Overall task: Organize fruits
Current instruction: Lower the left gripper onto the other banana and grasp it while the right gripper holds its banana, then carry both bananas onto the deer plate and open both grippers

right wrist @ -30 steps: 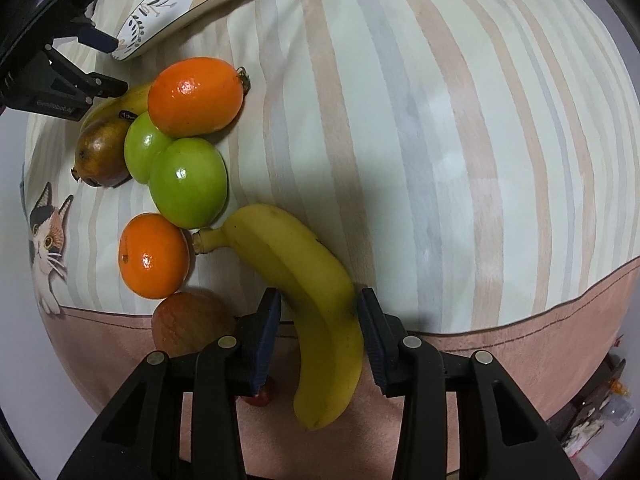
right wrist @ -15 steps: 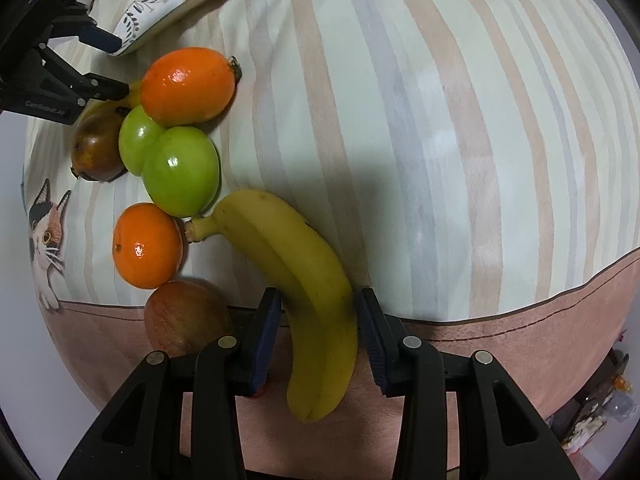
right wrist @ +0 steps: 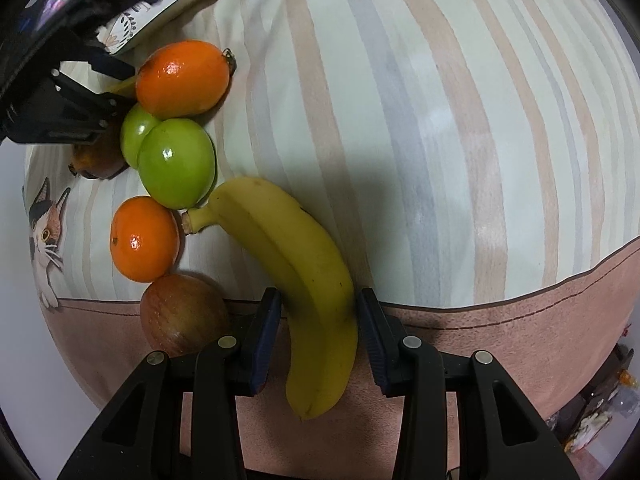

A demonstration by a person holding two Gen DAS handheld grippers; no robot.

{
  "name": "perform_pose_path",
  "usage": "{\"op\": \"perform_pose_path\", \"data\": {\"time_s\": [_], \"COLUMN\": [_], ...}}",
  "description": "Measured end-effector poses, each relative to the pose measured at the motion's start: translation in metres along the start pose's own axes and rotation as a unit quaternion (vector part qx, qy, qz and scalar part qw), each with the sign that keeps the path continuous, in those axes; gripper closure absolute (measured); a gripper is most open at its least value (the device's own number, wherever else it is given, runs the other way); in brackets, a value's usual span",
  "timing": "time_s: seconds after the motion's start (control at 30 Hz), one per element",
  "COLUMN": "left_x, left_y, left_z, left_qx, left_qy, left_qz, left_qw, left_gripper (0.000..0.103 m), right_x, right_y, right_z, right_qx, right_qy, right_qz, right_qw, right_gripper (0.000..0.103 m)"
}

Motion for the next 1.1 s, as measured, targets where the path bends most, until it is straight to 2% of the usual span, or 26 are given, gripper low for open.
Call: {"op": "perform_pose_path", "data": {"time_s": [0.17, 0.27, 0.5, 0.67, 0.73, 0.83, 0.93, 1.03, 1.07, 1.1], "left_x": [-0.006, -0.004, 0.021, 0.033, 0.035, 0.040, 0.048, 0.051, 0.055, 0.058], "left_y": [0.009, 0.023, 0.069, 0.108, 0.107, 0.105, 0.111, 0.124, 0.134, 0.147], "left_z": [0.002, 0.003, 0.006, -0.006, -0.015, -0.025, -0.025, -0.018, -0.017, -0.018], "left_qx": [-0.019, -0.029, -0.036, -0.011, -0.006, -0.005, -0.008, -0.018, -0.013, -0.001], "left_qy": [-0.040, -0.045, -0.035, -0.020, -0.011, -0.018, -0.008, -0.018, -0.014, 0.001], "left_qz": [0.007, 0.025, 0.103, 0.148, 0.153, 0.163, 0.187, 0.222, 0.249, 0.288], "left_qw": [0.9990, 0.9982, 0.9934, 0.9887, 0.9881, 0.9865, 0.9822, 0.9748, 0.9683, 0.9577], "left_gripper": [0.068, 0.069, 0.072, 0.073, 0.073, 0.072, 0.072, 0.073, 0.073, 0.073], "right_x": [-0.001, 0.003, 0.006, -0.001, 0.002, 0.006, 0.010, 0.013, 0.013, 0.012], "right_y": [0.006, 0.010, 0.020, 0.028, 0.031, 0.029, 0.026, 0.029, 0.031, 0.032], "right_z": [0.000, 0.001, 0.007, 0.017, 0.014, 0.001, -0.012, -0.011, -0.008, -0.004], "right_qx": [-0.008, -0.015, -0.039, -0.044, -0.036, -0.022, -0.012, -0.021, -0.026, -0.034], "right_qy": [0.007, 0.017, 0.030, 0.027, 0.026, 0.029, 0.056, 0.064, 0.061, 0.057], "right_qz": [0.005, 0.017, 0.014, -0.001, 0.001, 0.013, 0.034, 0.031, 0.024, 0.010], "right_qw": [1.000, 1.000, 0.999, 0.999, 0.999, 0.999, 0.998, 0.997, 0.998, 0.998], "right_gripper": [0.061, 0.062, 0.064, 0.065, 0.064, 0.060, 0.060, 0.062, 0.062, 0.062]}}
Point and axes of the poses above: each gripper's, at about its wrist camera, not at the fingertips, and z roughly against the way its jaws point, x to its left, y to its underside, the point moved 10 cm from there along -z, roughly the way its jaws point, and after that the axes turned 5 degrees about y, right-handed, at the moved point
